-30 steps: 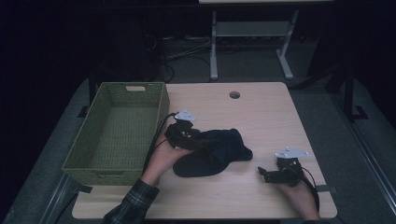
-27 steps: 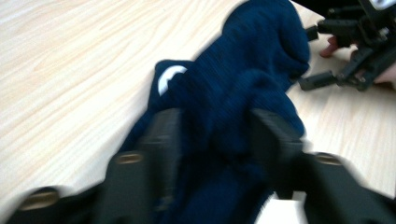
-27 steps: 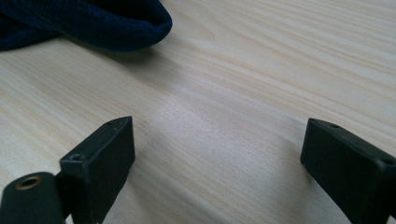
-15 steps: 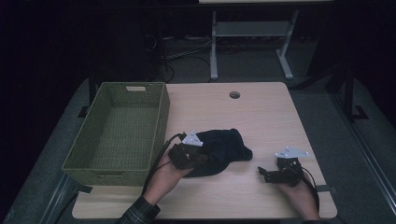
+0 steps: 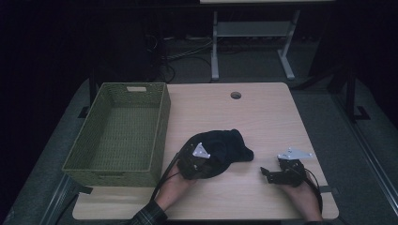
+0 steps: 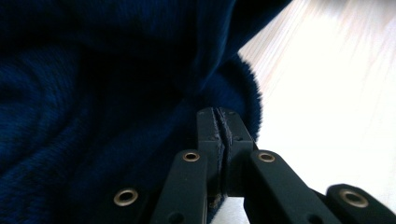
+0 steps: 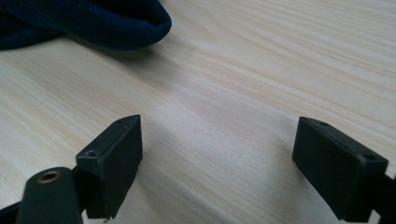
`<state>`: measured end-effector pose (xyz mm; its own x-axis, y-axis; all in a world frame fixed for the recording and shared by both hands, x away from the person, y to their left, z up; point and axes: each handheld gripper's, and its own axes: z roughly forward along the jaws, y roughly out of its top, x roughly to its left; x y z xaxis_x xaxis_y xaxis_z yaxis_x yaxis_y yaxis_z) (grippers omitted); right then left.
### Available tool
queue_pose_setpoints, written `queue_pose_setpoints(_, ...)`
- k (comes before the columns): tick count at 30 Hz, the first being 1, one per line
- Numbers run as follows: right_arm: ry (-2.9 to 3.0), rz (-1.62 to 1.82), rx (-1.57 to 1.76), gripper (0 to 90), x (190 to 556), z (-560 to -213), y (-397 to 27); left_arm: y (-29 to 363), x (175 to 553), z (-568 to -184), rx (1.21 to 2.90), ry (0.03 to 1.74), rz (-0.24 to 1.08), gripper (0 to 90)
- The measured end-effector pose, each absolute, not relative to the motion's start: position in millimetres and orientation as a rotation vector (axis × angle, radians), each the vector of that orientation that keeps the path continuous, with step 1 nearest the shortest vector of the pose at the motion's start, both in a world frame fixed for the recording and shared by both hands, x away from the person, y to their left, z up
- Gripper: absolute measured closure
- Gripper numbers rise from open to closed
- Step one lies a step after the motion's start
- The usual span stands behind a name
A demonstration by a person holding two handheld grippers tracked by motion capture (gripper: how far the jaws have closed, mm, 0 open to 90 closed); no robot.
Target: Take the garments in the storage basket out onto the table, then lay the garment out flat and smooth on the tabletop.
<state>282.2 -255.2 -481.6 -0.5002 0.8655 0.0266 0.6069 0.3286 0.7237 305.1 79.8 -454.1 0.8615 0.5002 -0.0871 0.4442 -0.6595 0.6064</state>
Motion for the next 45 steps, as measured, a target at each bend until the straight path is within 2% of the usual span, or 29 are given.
queue_pose_setpoints(2,2.249,0.977,1.296,23.5,281.8,-479.9,-256.3,78.8,304.5,-458.3,2.377,0.673,0.125,87.9)
queue_pose_setpoints(10,2.285,0.995,1.272,37.0,280.0,-468.5,-255.8,81.6,305.6,-460.1,2.358,0.665,0.107,87.9)
queue_pose_setpoints(24,2.326,1.188,1.1,38.8,277.4,-427.0,-237.3,86.4,310.0,-462.3,2.324,0.687,0.048,88.0)
queue_pose_setpoints(36,2.377,1.271,0.995,42.0,287.7,-414.1,-212.2,85.3,308.9,-462.1,2.326,0.686,0.062,88.1)
queue_pose_setpoints(44,2.474,1.269,0.96,57.6,304.3,-420.6,-197.2,84.7,308.8,-462.0,2.327,0.688,0.068,89.2)
queue_pose_setpoints(45,2.488,1.27,0.96,61.7,305.5,-422.2,-195.3,84.5,308.6,-462.0,2.327,0.689,0.072,89.3)
